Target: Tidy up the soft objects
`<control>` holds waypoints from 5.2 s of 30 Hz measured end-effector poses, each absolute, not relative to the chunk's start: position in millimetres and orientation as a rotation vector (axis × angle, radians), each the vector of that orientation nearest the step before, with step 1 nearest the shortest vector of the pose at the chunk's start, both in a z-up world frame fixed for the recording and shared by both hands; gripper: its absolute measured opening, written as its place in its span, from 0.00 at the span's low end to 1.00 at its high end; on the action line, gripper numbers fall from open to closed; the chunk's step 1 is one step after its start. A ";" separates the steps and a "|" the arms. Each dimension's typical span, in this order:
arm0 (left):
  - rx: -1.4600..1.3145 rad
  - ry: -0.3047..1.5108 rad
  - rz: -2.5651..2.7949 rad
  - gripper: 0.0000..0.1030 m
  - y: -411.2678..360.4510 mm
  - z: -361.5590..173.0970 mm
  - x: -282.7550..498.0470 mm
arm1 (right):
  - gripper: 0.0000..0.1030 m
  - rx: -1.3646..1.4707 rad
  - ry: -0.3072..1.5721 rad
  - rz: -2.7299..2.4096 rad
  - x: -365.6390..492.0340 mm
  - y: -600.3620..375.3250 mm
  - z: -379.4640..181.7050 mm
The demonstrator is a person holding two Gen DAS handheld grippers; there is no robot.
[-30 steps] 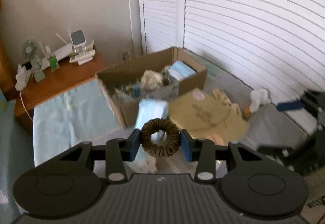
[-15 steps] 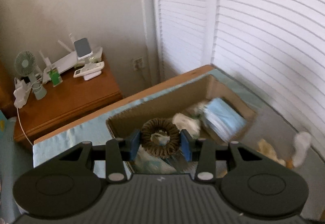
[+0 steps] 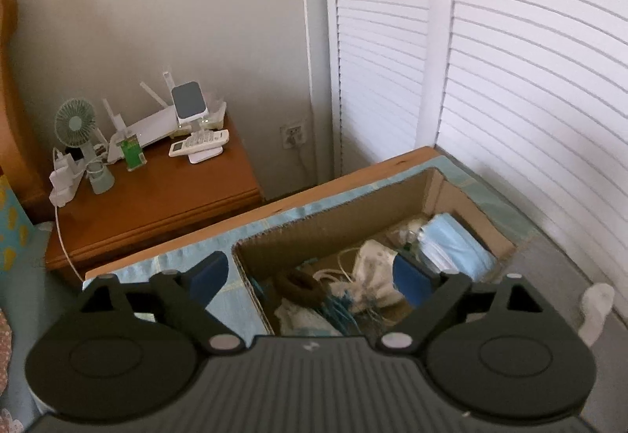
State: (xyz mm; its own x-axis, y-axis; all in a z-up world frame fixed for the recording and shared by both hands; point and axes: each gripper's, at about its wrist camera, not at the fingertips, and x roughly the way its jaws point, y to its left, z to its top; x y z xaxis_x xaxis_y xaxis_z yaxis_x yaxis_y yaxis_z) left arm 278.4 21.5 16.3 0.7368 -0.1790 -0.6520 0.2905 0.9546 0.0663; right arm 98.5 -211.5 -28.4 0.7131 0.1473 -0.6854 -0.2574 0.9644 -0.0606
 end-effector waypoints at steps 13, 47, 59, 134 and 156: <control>0.142 0.688 -0.290 0.95 17.9 24.8 193.3 | 1.00 -0.141 0.721 0.217 84.2 -215.2 -24.9; 0.113 0.663 -0.395 0.95 -18.2 -21.9 93.0 | 0.98 -0.052 0.688 -0.088 124.4 -255.1 -58.1; 0.105 0.666 -0.426 0.95 -19.7 -26.7 108.3 | 0.81 -0.020 0.722 -0.182 161.1 -259.8 -74.6; 0.684 0.879 -0.703 0.44 -191.4 -76.4 176.9 | 0.52 -0.023 0.732 0.045 92.5 -273.2 -77.9; 0.523 0.851 -0.751 0.31 -166.8 -40.8 170.9 | 0.52 -0.059 0.701 0.009 84.8 -271.3 -64.3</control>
State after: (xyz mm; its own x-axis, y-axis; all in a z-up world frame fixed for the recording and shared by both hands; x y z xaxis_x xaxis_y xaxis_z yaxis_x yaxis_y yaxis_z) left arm 170.9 -166.8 -40.8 0.4355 -0.3750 -0.8184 0.7650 0.6333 0.1169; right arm 84.8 -271.3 -64.3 0.7643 -0.0112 -0.6447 -0.0285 0.9983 -0.0512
